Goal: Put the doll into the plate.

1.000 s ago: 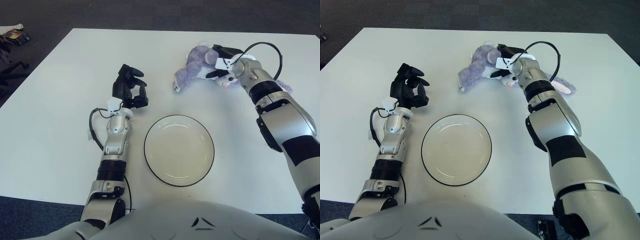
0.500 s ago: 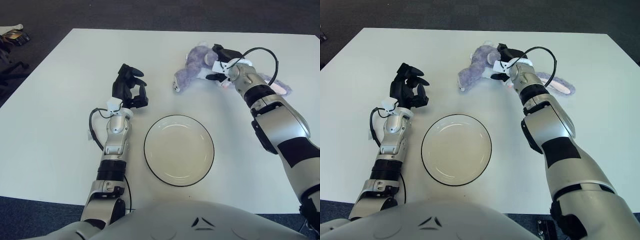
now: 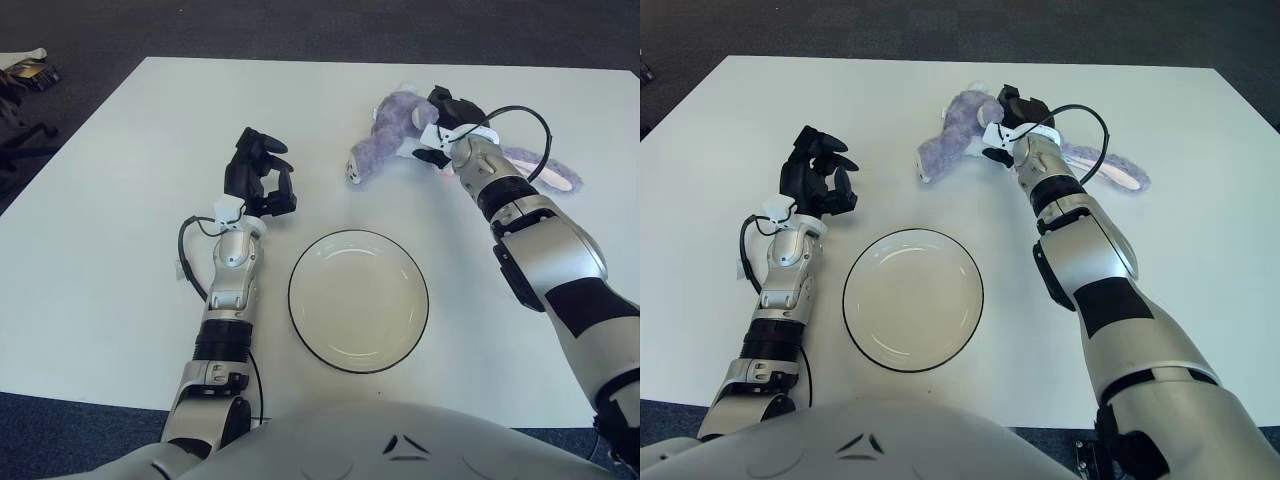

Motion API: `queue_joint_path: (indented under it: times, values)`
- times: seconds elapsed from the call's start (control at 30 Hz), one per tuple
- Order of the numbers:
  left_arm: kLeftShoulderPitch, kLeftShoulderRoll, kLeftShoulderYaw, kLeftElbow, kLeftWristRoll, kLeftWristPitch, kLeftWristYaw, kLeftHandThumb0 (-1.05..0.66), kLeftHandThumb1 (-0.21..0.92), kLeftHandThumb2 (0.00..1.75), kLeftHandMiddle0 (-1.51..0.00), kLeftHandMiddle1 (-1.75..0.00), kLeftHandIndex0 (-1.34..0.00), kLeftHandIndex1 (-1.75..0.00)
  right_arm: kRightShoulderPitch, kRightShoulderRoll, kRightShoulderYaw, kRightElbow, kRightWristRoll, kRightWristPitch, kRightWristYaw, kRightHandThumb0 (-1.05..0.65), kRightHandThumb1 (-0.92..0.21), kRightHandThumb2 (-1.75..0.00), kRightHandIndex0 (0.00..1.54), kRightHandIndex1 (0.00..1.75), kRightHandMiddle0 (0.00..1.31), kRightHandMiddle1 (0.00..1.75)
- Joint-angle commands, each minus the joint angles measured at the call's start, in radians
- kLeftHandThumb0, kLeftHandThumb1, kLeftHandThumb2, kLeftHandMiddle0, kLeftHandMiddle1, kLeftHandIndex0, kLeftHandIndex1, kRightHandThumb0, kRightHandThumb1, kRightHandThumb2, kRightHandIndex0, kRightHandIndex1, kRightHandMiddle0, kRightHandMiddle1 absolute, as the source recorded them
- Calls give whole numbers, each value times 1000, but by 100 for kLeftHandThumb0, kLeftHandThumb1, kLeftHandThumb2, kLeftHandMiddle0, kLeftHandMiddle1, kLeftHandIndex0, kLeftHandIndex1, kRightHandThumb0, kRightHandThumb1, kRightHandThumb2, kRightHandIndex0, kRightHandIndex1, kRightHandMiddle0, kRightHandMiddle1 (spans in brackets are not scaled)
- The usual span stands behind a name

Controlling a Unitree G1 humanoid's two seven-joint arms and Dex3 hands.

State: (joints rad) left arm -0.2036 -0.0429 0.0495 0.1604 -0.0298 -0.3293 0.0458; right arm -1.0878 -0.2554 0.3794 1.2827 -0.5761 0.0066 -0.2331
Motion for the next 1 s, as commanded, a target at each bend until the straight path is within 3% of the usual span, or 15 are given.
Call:
queue_joint_path:
  times: [0.0, 0.13, 0.3, 0.97]
  values:
    - [53, -5, 4, 39, 5, -9, 7, -1, 32, 133, -50, -175, -49, -175, 49, 20, -39, 29, 41, 40, -18, 41, -43, -116, 47, 174, 53, 174]
    - [53, -6, 5, 37, 5, -5, 9, -1, 32, 132, -50, -175, -49, -175, 60, 35, -77, 25, 71, 38, -80, 45, -35, -127, 56, 174, 70, 175]
    - [51, -6, 6, 38, 3, -2, 11, -1, 32, 132, -50, -175, -48, -175, 67, 43, -110, 23, 98, 20, -109, 48, -29, -134, 62, 175, 81, 175]
    - [48, -4, 7, 42, 1, 3, 9, -1, 32, 133, -50, -175, -49, -175, 66, 46, -215, 10, 190, 11, -46, 52, -19, -147, 71, 175, 91, 175]
